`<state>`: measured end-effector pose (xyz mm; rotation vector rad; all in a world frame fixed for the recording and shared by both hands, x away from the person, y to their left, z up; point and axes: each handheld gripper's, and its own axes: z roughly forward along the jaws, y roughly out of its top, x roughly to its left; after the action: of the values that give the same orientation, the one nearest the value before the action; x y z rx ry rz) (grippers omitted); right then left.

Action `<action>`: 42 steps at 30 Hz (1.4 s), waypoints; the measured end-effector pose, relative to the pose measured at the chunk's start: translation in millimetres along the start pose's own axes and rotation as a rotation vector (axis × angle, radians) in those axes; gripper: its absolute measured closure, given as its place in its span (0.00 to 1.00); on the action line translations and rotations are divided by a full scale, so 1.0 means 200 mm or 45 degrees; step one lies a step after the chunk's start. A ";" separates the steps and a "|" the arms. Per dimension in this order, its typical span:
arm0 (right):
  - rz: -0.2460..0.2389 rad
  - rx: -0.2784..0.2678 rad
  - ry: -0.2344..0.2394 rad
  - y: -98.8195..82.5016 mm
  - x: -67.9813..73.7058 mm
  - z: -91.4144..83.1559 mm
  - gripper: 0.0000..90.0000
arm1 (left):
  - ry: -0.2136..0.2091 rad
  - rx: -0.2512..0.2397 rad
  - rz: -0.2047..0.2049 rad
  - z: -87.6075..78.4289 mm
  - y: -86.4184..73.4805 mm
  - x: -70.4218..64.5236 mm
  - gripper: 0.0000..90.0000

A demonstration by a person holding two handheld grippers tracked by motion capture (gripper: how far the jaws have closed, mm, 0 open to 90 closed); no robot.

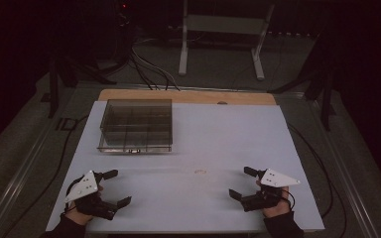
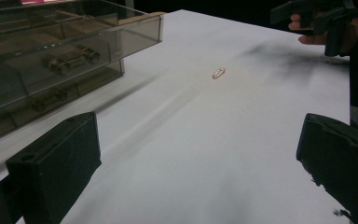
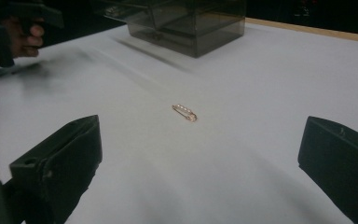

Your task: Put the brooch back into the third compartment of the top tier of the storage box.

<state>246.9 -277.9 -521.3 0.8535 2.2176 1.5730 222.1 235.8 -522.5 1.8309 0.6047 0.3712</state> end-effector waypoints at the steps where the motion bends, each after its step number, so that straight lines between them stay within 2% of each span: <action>1: -0.002 0.007 0.000 0.00 0.00 0.00 0.00 | 0.001 0.008 0.011 0.01 0.00 0.00 0.01; 5: 0.004 0.035 -0.008 0.00 -0.01 0.01 0.00 | 0.001 0.019 0.030 0.01 -0.01 -0.01 0.01; 10: -0.008 0.041 -0.014 0.00 0.00 0.01 0.00 | -0.001 0.010 0.023 0.02 -0.01 0.00 0.01; 12: -0.008 0.079 0.011 -0.01 0.00 0.02 0.00 | -0.001 0.020 0.023 0.02 -0.01 0.00 0.01; 18: -0.011 0.081 0.037 0.00 0.01 0.03 0.00 | 0.016 0.028 0.027 0.02 -0.01 0.00 0.01; 24: 0.008 0.129 0.082 0.00 0.03 0.04 0.00 | 0.012 0.022 0.025 0.02 -0.01 0.00 0.01; 27: 0.014 0.107 0.086 0.01 0.03 0.04 0.00 | 0.012 0.023 0.015 0.01 -0.01 0.00 0.01; 31: -0.021 0.122 0.054 0.02 0.05 0.03 0.00 | 0.011 0.007 0.002 0.01 -0.01 0.00 0.01; 39: -0.030 0.101 0.059 0.05 0.07 0.01 0.00 | 0.006 0.021 -0.002 0.01 -0.01 0.01 0.01; 42: -0.047 0.113 0.064 0.06 0.09 0.02 0.00 | 0.001 0.021 -0.003 0.01 -0.01 0.00 0.01</action>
<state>238.2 -261.5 -510.3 0.8000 2.3399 1.5056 223.2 234.9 -526.1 1.8461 0.6119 0.3662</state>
